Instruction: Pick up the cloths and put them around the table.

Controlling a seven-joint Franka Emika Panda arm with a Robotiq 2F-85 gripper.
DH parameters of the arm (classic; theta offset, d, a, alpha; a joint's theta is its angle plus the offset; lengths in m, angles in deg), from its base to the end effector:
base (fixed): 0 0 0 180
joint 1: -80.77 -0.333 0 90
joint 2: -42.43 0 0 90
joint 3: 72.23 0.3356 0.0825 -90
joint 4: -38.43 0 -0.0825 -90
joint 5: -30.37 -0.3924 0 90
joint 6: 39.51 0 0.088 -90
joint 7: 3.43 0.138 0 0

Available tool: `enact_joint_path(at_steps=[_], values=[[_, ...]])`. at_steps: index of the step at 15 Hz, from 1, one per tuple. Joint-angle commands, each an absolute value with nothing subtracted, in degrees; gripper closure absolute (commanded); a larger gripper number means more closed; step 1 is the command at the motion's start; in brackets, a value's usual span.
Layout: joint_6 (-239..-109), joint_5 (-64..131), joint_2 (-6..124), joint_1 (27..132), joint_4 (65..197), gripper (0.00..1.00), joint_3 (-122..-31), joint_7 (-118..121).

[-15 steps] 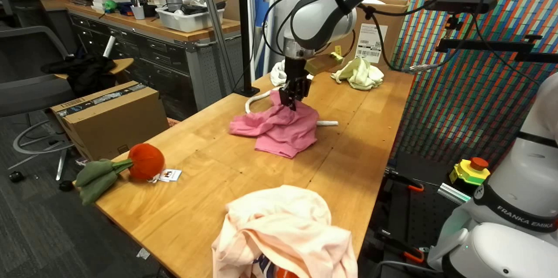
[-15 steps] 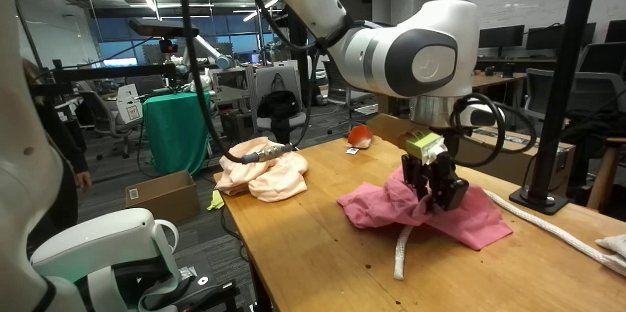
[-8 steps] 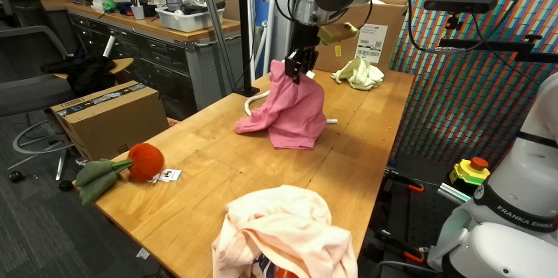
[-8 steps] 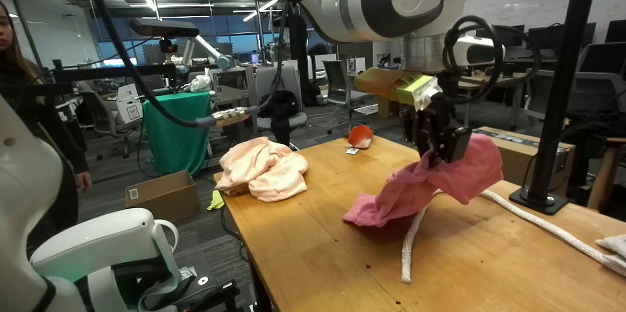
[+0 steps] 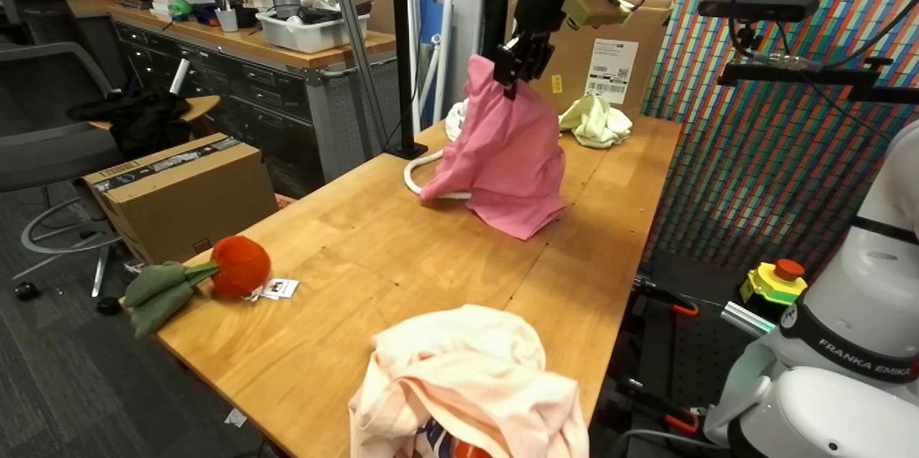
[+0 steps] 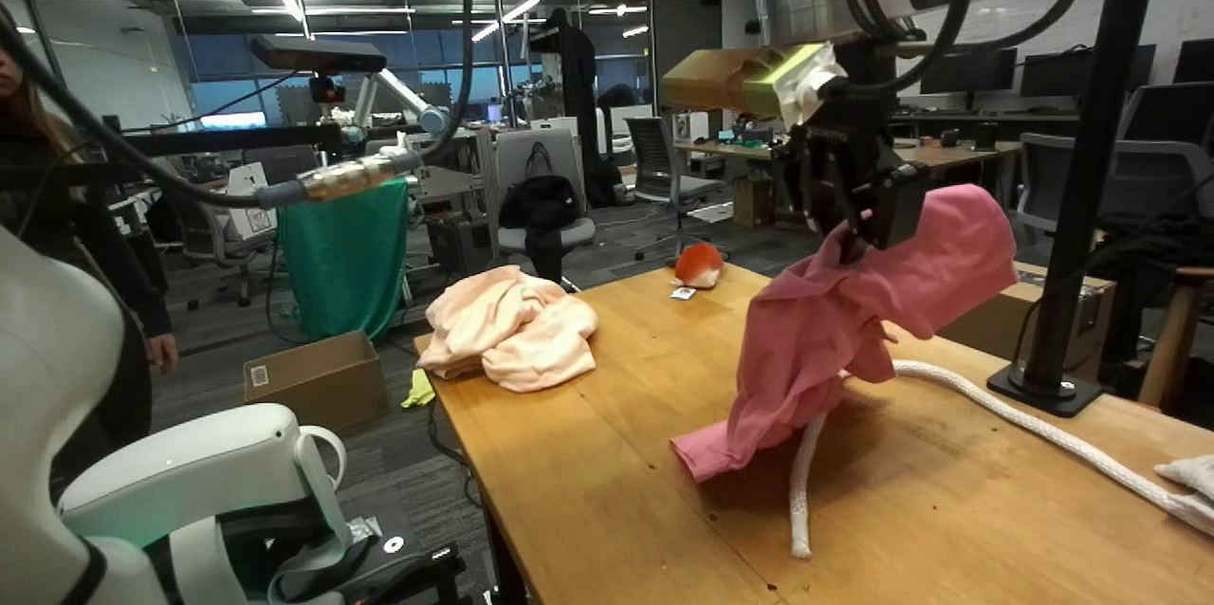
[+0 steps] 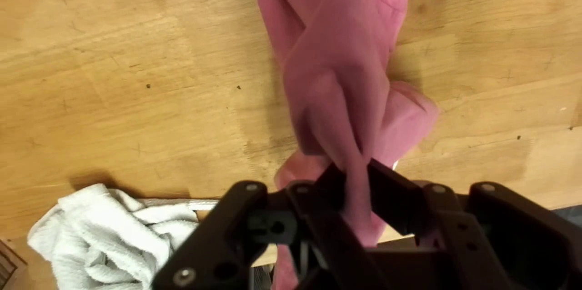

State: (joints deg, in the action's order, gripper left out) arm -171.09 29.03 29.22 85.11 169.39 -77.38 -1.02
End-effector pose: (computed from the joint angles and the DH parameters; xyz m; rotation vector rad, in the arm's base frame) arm 0.5009 -0.0840 0.4555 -3.0748 0.3415 -0.3767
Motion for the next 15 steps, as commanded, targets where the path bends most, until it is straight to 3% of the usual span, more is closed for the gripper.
enact_joint_path(at_steps=[1, 15], values=[[-170.81, 28.55, 22.72, 86.09, 173.3, 0.91, -78.11, -1.5], [-170.15, 30.09, 5.9, 93.65, 182.59, 0.91, -79.13, 3.19]])
